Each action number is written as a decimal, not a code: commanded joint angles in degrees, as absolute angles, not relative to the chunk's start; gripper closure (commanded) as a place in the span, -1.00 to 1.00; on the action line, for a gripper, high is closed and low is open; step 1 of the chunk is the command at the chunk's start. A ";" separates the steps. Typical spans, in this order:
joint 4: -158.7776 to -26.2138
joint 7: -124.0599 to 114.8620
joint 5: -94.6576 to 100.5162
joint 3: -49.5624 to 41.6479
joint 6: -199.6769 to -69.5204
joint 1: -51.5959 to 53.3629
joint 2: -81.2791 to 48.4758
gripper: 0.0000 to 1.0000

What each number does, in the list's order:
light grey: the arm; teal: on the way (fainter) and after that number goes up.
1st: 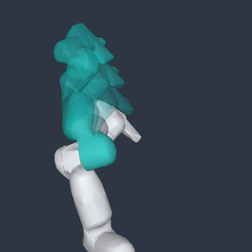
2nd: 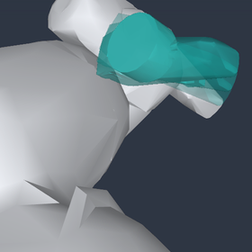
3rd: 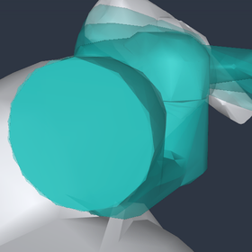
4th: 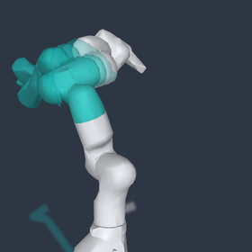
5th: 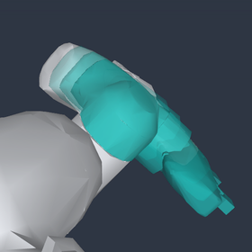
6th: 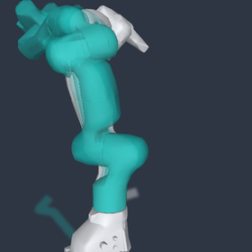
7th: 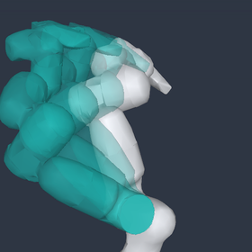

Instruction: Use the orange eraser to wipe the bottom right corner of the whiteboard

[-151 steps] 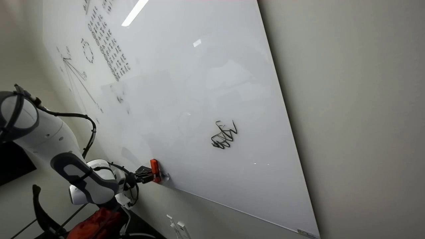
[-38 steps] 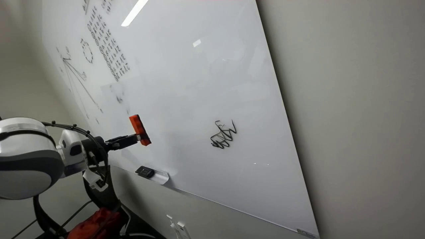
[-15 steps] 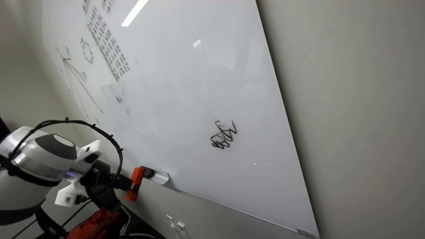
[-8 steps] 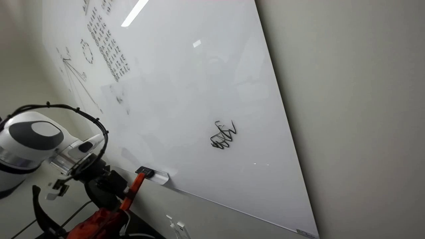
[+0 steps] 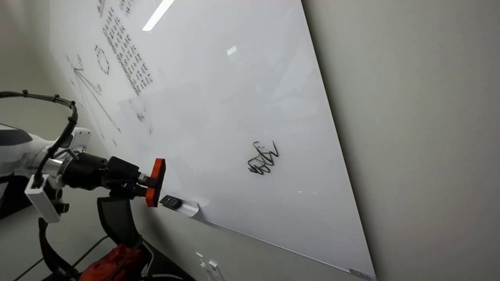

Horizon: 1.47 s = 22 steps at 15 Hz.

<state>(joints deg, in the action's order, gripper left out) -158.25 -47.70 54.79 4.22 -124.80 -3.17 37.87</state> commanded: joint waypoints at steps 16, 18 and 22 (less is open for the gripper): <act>-158.85 -36.11 101.85 -12.46 -126.56 -7.27 40.01 0.40; -158.14 -35.10 109.85 -15.53 -128.94 -7.91 39.78 0.40; -158.53 -36.78 109.04 -16.83 -127.15 -6.43 39.28 -0.10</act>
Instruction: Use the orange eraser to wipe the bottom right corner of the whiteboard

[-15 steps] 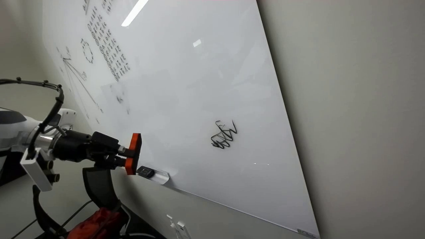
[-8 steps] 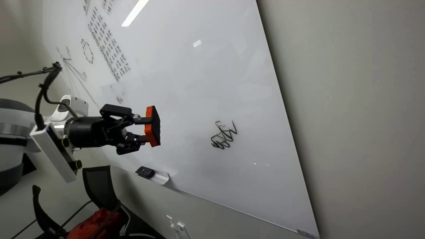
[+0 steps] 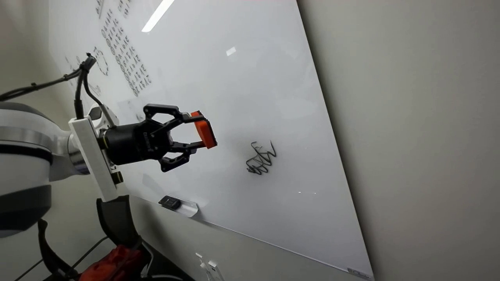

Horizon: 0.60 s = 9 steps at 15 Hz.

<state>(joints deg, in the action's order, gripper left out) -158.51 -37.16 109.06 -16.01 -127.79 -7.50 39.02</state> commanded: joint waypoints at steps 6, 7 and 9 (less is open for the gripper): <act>-156.90 -23.73 119.67 -21.74 -133.99 -7.85 37.29 0.40; -156.28 -21.58 122.36 -23.56 -136.30 -8.30 36.86 0.40; -155.02 -17.37 127.42 -27.17 -142.17 -9.00 36.44 0.40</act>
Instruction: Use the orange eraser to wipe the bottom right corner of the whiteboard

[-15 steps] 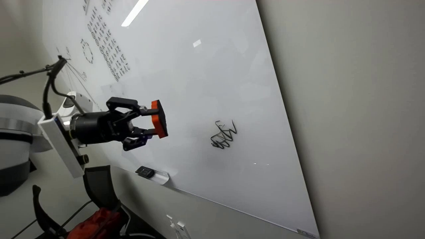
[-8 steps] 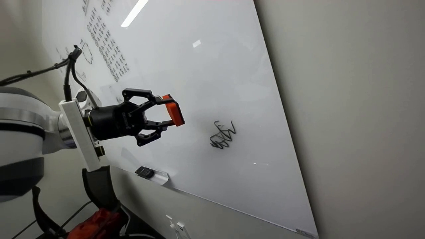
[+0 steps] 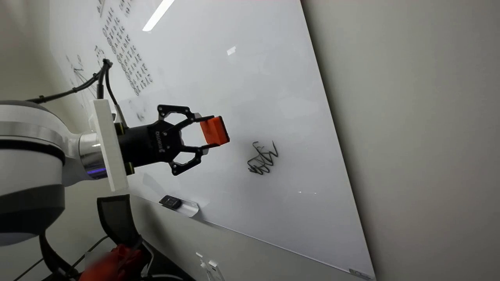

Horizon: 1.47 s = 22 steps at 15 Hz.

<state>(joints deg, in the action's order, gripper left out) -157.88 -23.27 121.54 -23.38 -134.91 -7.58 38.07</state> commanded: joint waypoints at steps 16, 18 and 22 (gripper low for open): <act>-151.13 -20.79 142.12 -35.11 -145.89 -6.33 31.36 0.40; -150.66 -24.32 143.68 -35.43 -143.40 -5.25 29.26 0.40; -149.86 -31.08 148.06 -35.03 -138.01 -4.10 24.16 0.40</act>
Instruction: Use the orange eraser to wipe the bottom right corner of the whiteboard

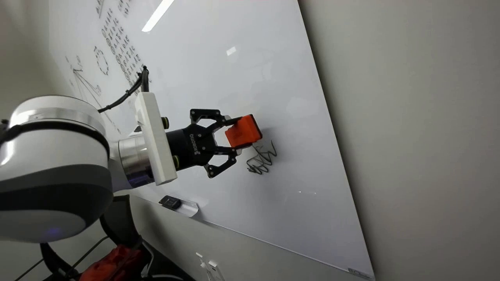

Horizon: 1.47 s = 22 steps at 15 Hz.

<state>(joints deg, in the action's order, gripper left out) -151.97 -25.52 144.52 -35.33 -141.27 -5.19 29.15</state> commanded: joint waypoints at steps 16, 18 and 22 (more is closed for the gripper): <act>-142.92 -38.05 148.99 -46.08 -147.23 6.26 17.09 0.40; -143.17 -39.53 148.98 -49.47 -145.85 8.95 15.70 0.40; -143.65 -44.95 148.83 -56.10 -141.86 14.66 10.72 0.40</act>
<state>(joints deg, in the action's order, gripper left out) -145.95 -38.86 148.81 -52.33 -145.60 10.38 17.99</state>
